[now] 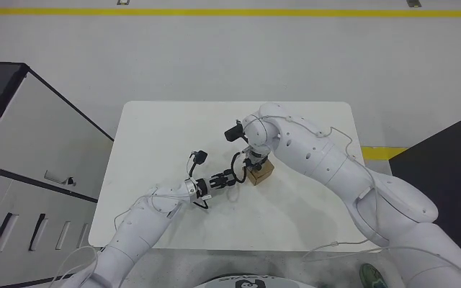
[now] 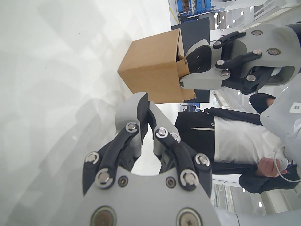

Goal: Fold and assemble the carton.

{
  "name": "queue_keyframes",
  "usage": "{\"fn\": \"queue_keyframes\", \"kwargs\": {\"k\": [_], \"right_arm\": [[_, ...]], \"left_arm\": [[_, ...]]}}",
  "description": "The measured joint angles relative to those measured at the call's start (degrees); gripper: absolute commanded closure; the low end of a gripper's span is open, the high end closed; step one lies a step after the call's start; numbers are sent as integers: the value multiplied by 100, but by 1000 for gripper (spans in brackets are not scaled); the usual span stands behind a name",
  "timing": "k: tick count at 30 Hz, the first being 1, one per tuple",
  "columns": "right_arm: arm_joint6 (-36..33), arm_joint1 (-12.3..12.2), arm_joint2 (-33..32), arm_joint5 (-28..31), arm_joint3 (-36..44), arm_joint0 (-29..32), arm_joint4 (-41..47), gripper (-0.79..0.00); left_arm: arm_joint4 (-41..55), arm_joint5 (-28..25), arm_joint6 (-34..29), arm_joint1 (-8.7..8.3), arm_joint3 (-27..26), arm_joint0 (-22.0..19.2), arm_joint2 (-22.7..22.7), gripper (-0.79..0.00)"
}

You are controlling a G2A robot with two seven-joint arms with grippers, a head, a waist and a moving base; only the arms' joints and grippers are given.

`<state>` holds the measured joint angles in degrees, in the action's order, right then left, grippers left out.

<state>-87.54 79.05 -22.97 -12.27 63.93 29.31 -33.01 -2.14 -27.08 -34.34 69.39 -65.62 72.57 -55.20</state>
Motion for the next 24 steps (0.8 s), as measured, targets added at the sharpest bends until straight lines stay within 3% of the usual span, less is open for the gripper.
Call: {"fn": "queue_keyframes", "kwargs": {"k": [11,17,24], "right_arm": [[67,94,-77,31,-152,22,21,-105],[38,114,-115,28,-126,59,-11,-240],[5,132,-161,25,-107,93,-73,-259]], "left_arm": [[33,-22,-35,6,41,-9,7,0],[51,-40,-64,12,96,-42,14,0],[93,-64,-112,24,177,-96,30,0]]}}
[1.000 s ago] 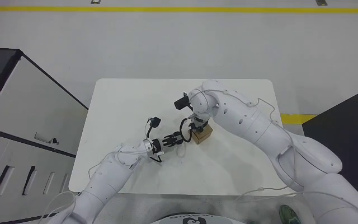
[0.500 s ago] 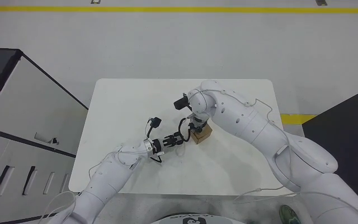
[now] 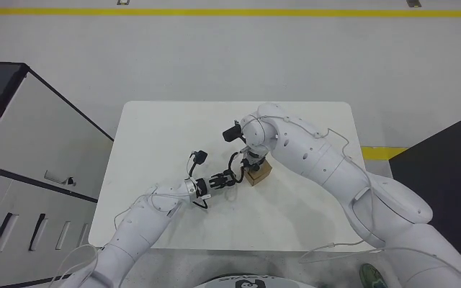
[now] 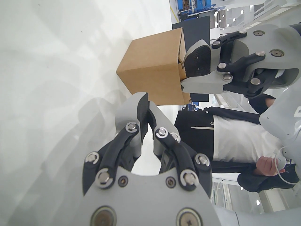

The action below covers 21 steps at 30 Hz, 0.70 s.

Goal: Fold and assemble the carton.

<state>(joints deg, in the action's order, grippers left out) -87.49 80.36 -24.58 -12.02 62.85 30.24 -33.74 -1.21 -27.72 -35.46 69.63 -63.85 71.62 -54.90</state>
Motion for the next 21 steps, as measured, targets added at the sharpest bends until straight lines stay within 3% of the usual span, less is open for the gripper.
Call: {"fn": "queue_keyframes", "kwargs": {"k": [10,16,21], "right_arm": [[-35,-4,-134,-5,81,40,-65,-259],[-42,-25,-239,43,132,96,-44,-185],[-8,-47,-341,87,187,155,-19,-188]], "left_arm": [[48,-15,-60,17,110,-86,19,0],[76,-28,-88,30,155,-133,36,0],[73,-26,-100,38,192,-165,48,0]]}}
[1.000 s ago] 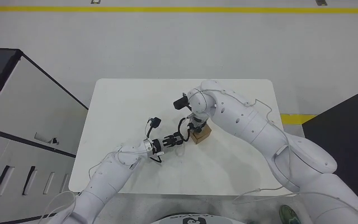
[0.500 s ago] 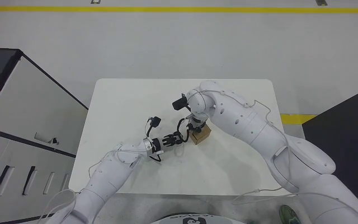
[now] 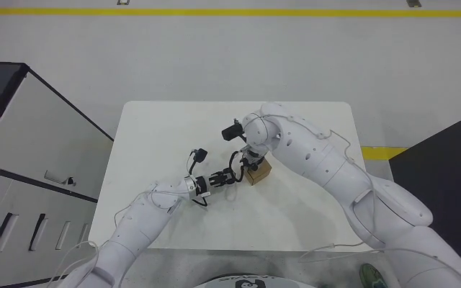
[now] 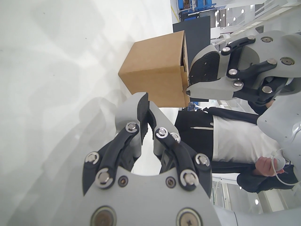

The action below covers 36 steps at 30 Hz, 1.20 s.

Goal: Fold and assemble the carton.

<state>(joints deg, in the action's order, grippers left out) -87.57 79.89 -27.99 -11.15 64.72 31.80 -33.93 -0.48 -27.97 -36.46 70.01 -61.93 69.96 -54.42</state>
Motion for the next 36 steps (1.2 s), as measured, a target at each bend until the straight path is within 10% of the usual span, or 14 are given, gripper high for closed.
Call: {"fn": "queue_keyframes", "kwargs": {"k": [5,36], "right_arm": [[35,-34,-124,37,60,70,35,0],[101,69,-258,224,-329,158,244,0]], "left_arm": [[13,-1,-14,7,28,-23,7,0],[-6,-22,-25,18,28,-26,5,0]]}}
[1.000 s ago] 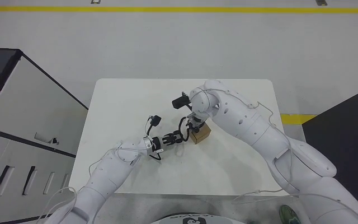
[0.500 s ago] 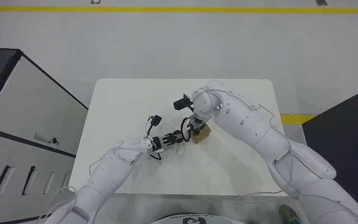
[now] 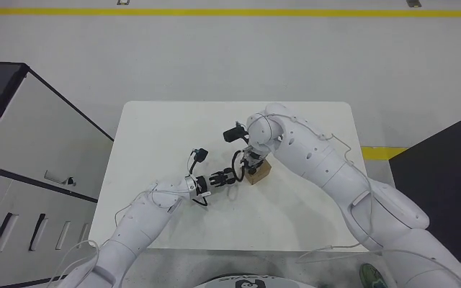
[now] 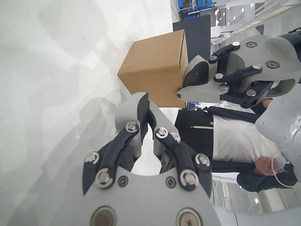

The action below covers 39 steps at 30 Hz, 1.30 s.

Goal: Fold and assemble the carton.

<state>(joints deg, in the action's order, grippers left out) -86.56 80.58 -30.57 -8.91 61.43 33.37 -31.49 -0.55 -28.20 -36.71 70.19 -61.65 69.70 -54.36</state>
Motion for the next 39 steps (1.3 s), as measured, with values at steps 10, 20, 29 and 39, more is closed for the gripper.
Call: {"fn": "queue_keyframes", "kwargs": {"k": [10,20,29,39], "right_arm": [[290,-148,-395,-80,304,154,-42,0],[378,-177,-485,-17,202,291,-37,0],[368,-102,-403,12,-33,238,1,0],[454,-72,-457,19,-65,211,58,0]], "left_arm": [[-9,-5,1,13,-9,-8,29,0],[-12,-16,26,20,7,-3,37,0],[-25,-11,18,19,-15,7,35,0],[-43,13,4,29,-50,-5,59,0]]}}
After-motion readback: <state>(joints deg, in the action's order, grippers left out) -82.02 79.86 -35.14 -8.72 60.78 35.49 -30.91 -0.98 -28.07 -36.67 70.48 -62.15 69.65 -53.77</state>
